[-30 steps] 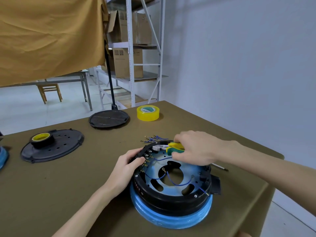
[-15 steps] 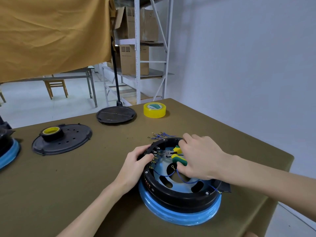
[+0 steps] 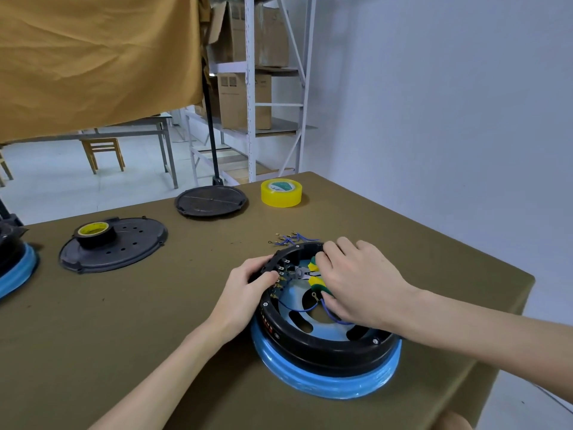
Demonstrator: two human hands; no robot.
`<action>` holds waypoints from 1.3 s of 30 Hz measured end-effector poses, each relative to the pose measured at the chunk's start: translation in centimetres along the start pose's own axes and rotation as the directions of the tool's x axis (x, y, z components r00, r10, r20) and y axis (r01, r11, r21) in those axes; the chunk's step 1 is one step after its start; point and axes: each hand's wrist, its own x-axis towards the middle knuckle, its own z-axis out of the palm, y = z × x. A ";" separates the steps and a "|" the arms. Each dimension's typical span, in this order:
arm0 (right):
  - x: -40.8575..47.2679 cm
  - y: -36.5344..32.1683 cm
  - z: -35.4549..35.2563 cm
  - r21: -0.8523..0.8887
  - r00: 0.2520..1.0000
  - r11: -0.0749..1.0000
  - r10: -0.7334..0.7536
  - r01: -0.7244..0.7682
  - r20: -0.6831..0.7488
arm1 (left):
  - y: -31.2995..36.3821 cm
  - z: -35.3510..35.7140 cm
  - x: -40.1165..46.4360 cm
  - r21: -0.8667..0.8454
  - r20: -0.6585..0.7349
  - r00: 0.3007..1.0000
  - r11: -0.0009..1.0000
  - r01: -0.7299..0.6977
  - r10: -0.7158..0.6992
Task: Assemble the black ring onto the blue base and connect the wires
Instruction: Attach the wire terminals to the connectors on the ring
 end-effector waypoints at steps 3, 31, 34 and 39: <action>-0.1 -0.3 -0.2 -0.016 1.000 1.000 0.002 -0.002 0.000 | 0.1 0.1 0.0 0.003 -0.003 1.000 1.000 -0.002 0.002; -0.4 -0.9 -0.6 -0.052 1.000 0.999 -0.010 0.010 0.002 | -0.1 -0.1 0.0 0.008 0.018 1.000 1.000 0.008 -0.008; -0.4 -1.0 -0.7 -0.063 1.000 0.998 -0.006 0.008 0.021 | 0.1 0.0 -0.1 0.007 0.017 1.000 1.000 0.011 -0.011; -0.3 -1.3 -0.7 -0.087 0.999 0.996 -0.025 0.027 0.024 | 0.4 0.0 -0.2 0.012 0.013 1.000 1.000 0.013 -0.013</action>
